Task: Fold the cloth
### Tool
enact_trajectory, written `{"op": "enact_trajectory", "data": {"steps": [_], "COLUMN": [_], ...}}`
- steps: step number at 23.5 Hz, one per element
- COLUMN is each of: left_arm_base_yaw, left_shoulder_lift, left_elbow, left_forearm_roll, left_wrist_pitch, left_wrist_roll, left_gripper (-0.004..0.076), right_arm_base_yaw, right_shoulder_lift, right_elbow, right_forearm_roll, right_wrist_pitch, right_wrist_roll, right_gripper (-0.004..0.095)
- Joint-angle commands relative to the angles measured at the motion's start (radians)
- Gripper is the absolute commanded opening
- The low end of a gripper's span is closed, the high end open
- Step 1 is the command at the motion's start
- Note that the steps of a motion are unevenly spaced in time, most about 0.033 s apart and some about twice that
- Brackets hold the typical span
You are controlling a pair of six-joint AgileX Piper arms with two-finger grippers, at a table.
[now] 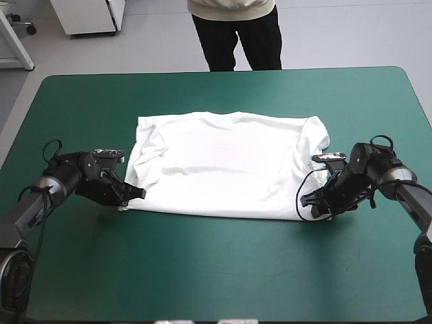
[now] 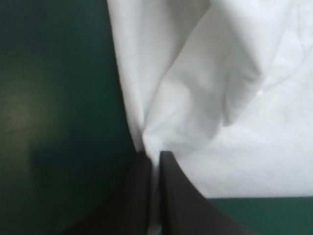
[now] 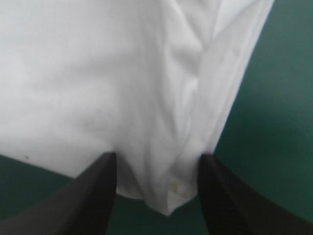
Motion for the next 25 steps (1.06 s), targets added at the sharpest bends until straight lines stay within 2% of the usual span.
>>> {"op": "enact_trajectory", "data": {"steps": [1,4,6,7,9,16,25], "left_arm_base_yaw": [-0.009,-0.009,-0.009,-0.009,-0.009,-0.009,-0.009], "left_shoulder_lift": [-0.006,-0.006,-0.006,-0.006,-0.017,-0.115,-0.207], "left_elbow": [-0.001,-0.001,-0.001,-0.001,-0.001,-0.029,-0.031], "left_forearm_roll": [0.004,0.006,0.006,0.006,0.006,0.006,0.011], "left_wrist_pitch": [0.022,0.03,0.024,0.018,0.002,0.031,0.164], "left_wrist_roll": [0.006,0.017,0.017,0.02,0.02,0.017,0.018], "left_gripper": [-0.0009,-0.0009,-0.0009,-0.0009,-0.0009,-0.0009,-0.0009], "right_arm_base_yaw": [0.026,0.022,0.022,0.022,0.022,0.022,0.022], "right_shoulder_lift": [0.007,0.011,0.011,0.011,0.007,-0.14,-0.292], "right_elbow": [-0.018,-0.018,-0.018,-0.018,-0.018,-0.02,-0.02], "right_forearm_roll": [-0.059,-0.108,-0.097,-0.097,-0.097,-0.092,-0.089], "right_wrist_pitch": [0.002,0.01,0.019,0.017,0.005,-0.039,0.096], "right_wrist_roll": [0.055,0.082,0.077,0.066,0.048,0.046,0.046], "right_gripper": [0.0483,0.0396,0.0289,0.016,-0.001,-0.0007,-0.0017]}}
